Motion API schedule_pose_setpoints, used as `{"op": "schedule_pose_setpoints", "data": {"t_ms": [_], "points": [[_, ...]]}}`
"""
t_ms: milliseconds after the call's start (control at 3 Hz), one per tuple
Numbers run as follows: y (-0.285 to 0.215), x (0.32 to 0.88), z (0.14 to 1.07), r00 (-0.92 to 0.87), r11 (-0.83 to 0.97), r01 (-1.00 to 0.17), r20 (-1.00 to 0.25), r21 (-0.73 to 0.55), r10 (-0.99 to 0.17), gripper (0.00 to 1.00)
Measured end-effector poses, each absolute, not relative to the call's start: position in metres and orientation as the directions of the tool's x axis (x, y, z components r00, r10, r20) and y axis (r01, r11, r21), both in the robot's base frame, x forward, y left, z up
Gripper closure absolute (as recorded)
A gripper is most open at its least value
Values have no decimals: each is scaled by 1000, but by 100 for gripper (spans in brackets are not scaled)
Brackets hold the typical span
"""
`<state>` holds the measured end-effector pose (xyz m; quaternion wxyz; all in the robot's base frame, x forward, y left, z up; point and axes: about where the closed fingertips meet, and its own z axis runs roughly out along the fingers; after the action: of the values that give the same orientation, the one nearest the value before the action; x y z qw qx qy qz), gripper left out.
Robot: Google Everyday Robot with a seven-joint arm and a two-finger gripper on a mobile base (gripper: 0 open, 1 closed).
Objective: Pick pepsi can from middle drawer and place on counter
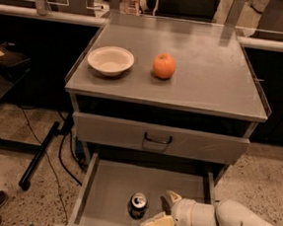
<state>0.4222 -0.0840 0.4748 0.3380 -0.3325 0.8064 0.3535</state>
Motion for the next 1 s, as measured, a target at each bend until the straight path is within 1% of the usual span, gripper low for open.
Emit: {"op": "schedule_pose_setpoints", "data": {"t_ms": [1000], "points": [[-63,449,441,-556,502,-775,-793,384,-250,0]]}}
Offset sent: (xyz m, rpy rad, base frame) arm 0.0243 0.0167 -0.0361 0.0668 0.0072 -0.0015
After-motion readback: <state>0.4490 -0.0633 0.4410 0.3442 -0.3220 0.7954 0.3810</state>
